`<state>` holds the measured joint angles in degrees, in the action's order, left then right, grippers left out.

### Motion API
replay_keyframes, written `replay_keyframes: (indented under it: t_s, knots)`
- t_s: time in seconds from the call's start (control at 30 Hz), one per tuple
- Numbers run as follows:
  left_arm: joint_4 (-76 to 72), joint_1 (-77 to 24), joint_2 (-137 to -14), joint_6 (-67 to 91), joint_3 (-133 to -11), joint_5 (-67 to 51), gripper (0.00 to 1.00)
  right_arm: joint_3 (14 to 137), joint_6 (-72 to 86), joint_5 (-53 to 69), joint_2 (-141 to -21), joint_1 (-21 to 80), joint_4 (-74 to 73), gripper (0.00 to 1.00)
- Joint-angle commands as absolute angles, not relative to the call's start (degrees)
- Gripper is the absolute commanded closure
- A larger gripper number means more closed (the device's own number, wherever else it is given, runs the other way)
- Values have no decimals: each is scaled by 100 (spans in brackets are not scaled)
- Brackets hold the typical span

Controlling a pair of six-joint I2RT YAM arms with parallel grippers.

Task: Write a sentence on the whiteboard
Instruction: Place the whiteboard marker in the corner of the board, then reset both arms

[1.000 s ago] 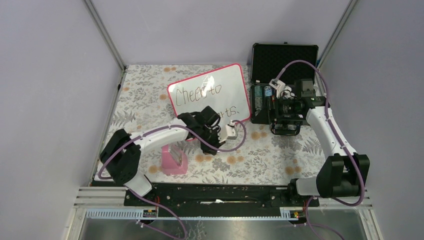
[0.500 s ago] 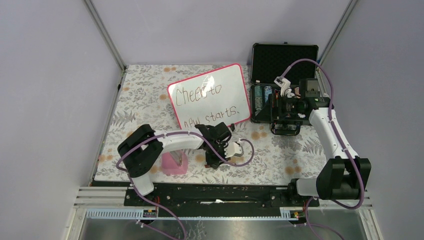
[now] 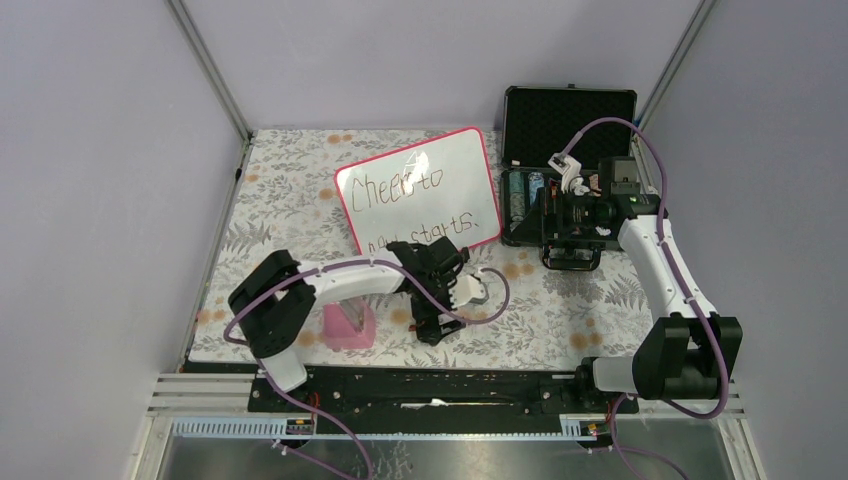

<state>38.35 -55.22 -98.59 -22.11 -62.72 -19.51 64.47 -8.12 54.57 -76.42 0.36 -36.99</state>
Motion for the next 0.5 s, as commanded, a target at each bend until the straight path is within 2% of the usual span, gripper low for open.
replay_keyframes:
  t_s: [0.0,0.17,0.3,0.47]
  knots:
    - [4159,-5108,-9099,-2006,-7204,-2181,1,6804,-794,5549,-7566,35,-3751,0]
    - [4210,-3900,-8756,-1366,-8246,-2897,1,7211,-826,5334,-7708,40,-3762,0]
    - [4158,-2354,-8523,-895,-9181,-3786,1,7966,-957,5058,-7969,41,-4005,0]
    - [3539,-401,-8157,-110,-9427,-4411,1,8905,-857,4866,-8374,-423,-3986,0]
